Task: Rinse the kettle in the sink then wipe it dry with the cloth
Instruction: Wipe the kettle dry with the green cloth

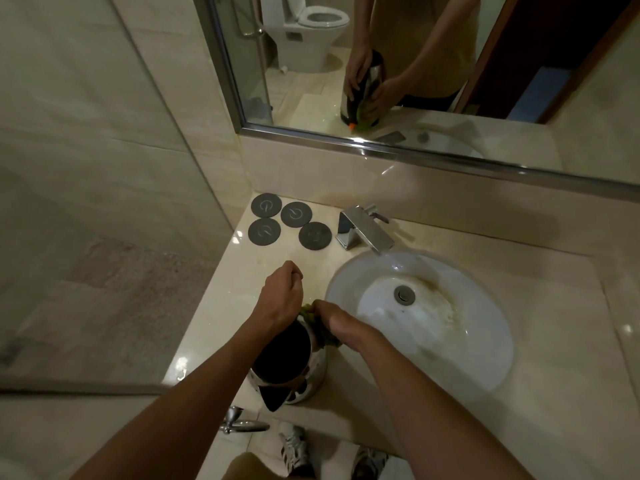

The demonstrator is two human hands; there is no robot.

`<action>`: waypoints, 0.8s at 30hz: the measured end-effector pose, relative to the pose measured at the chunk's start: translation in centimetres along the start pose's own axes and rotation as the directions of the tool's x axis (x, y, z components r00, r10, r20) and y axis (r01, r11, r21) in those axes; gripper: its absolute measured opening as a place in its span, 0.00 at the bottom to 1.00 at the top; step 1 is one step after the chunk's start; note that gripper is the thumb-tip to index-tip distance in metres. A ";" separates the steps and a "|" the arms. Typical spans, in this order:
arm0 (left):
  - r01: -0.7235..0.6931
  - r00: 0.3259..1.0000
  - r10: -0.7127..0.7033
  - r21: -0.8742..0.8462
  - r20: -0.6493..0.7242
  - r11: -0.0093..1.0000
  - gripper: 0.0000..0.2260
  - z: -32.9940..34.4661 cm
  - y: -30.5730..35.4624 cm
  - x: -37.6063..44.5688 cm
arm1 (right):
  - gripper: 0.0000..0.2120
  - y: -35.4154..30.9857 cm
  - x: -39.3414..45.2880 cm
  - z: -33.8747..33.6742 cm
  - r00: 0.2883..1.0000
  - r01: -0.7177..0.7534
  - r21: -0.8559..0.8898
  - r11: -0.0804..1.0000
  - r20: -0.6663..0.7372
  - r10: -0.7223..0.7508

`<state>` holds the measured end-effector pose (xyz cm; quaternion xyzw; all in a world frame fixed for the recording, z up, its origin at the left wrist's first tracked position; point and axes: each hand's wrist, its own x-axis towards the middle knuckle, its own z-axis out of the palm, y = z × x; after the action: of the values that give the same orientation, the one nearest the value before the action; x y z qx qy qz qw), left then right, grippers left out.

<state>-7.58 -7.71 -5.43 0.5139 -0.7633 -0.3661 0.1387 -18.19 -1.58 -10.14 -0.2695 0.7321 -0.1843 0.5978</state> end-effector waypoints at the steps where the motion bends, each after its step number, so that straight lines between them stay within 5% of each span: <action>1: -0.001 1.000 0.001 0.005 0.000 1.000 0.06 0.1 -0.1 0.1 | 0.12 -0.1 0.3 0.1 1.000 -0.019 -0.021 1.000 -0.004 0.019; 10: -0.011 1.000 0.011 0.004 -0.010 1.000 0.06 0.1 -0.2 0.1 | 0.14 0.8 -0.6 0.3 0.999 0.031 -0.011 0.999 -0.020 -0.031; 19: 0.035 0.999 -0.034 -0.048 0.022 0.998 0.08 -0.6 0.0 -0.2 | 0.11 3.3 -7.3 1.6 0.918 0.393 0.133 0.910 -0.103 -0.382; 24: 0.102 0.991 -0.115 -0.155 -0.073 0.983 0.07 -1.6 0.7 -1.5 | 0.16 4.5 -8.8 2.3 0.840 0.527 0.036 0.849 -0.177 -0.514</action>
<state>-6.45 -6.97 -3.59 0.5574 -0.6980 -0.4084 0.1880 -15.50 7.45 -6.49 -0.4174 0.6688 -0.3910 0.4749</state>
